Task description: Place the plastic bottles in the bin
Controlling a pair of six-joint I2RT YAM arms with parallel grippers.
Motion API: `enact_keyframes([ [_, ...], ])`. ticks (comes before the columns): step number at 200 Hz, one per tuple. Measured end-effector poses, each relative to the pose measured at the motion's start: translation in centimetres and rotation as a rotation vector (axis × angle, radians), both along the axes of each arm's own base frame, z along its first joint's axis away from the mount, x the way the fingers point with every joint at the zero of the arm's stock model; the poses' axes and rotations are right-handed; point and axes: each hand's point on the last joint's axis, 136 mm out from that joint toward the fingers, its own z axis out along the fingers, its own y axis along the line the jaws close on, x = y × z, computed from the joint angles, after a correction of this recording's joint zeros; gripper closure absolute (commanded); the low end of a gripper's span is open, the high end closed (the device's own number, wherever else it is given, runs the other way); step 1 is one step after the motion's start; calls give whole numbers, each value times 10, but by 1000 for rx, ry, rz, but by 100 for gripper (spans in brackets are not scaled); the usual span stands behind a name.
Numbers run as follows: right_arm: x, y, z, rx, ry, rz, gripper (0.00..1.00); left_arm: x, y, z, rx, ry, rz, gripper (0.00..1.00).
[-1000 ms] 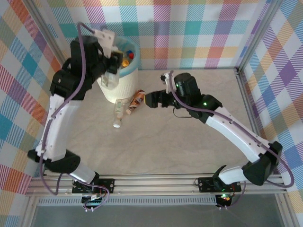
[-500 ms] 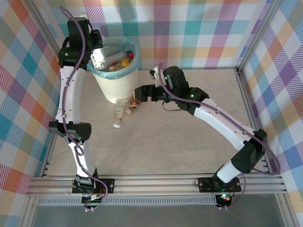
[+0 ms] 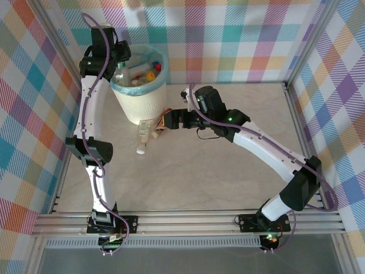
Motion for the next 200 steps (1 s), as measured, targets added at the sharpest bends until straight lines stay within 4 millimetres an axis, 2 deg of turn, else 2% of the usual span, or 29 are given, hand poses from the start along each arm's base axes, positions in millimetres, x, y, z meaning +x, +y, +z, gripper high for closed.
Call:
enact_keyframes([
  [20, -1, 1, 0, 0, 0, 3, 14, 0, 0, 0, -4, 0, 2, 33],
  [64, -2, 2, 0, -1, 0, 6, 14, 0, -2, 0, -5, 1, -9, 39],
  [72, -2, 2, 0, -1, 0, 6, 14, 0, -2, 0, -3, 1, -11, 43],
  [95, -2, 2, 0, -1, 1, 6, 14, 1, -2, -2, 12, 8, -19, 61],
  [103, -2, 1, -1, -3, 2, 6, 14, 1, -2, -4, 21, 13, -20, 63],
  [125, -3, 1, -2, -7, 6, 6, 14, 6, -3, -14, 42, 33, -31, 64],
  [155, -3, 0, -5, -14, 12, 7, 14, 23, -10, -43, 49, 81, -69, 66],
  [167, -4, 0, -6, -18, 14, 8, 14, 29, -13, -48, 43, 77, -81, 66],
  [200, -2, 1, -15, -36, 32, 8, 14, 33, -17, -49, 35, 70, -101, 54],
])
